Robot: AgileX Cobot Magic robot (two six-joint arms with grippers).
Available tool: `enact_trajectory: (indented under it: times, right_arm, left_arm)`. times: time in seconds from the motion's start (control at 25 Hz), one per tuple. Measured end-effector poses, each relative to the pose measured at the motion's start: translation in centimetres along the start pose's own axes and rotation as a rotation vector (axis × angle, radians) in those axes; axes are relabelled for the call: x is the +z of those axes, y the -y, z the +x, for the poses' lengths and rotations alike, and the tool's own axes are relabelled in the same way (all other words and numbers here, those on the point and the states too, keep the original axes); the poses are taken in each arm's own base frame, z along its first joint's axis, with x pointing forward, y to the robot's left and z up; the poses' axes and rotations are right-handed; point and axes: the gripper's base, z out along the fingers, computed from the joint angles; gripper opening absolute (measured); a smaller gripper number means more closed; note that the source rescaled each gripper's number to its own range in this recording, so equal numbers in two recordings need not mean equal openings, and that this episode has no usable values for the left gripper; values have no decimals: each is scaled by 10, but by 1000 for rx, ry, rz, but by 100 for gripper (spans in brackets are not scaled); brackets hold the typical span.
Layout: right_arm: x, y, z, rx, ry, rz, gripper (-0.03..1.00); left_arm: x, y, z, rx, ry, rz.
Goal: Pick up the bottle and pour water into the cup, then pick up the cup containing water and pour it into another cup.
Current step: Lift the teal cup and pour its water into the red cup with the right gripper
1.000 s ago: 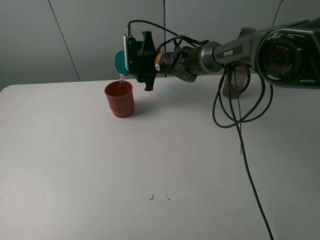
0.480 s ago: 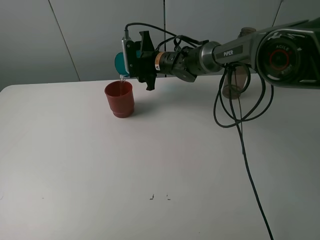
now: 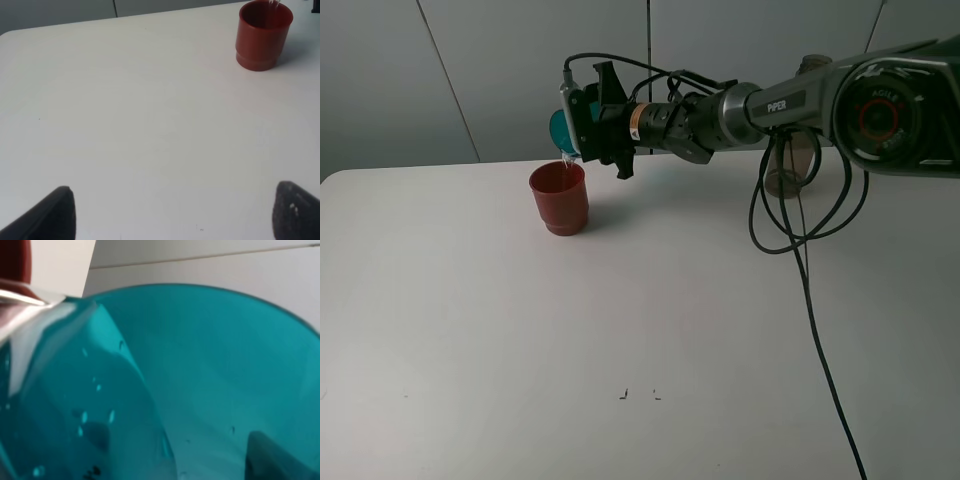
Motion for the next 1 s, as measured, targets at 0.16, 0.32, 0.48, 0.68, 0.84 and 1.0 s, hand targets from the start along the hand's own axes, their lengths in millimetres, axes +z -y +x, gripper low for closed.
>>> enact_trajectory:
  times: [0.16,0.32,0.48,0.68,0.84,1.0]
  right_arm:
    - [0,2,-2,-34,19,22,5]
    - [0,3,-3,-67,26,33,5]
    - [0,3,-3,-120,28,37,5]
    - [0,4,-3,-164,32,44,5]
    - [0,4,-3,-214,32,46,5]
    - [0,4,-3,-279,31,47,5]
  left_arm:
    - [0,0,0,0,0,0]
    - [0,0,0,0,0,0]
    - [0,0,0,0,0,0]
    - [0,0,0,0,0,0]
    - [0,0,0,0,0,0]
    - [0,0,0,0,0,0]
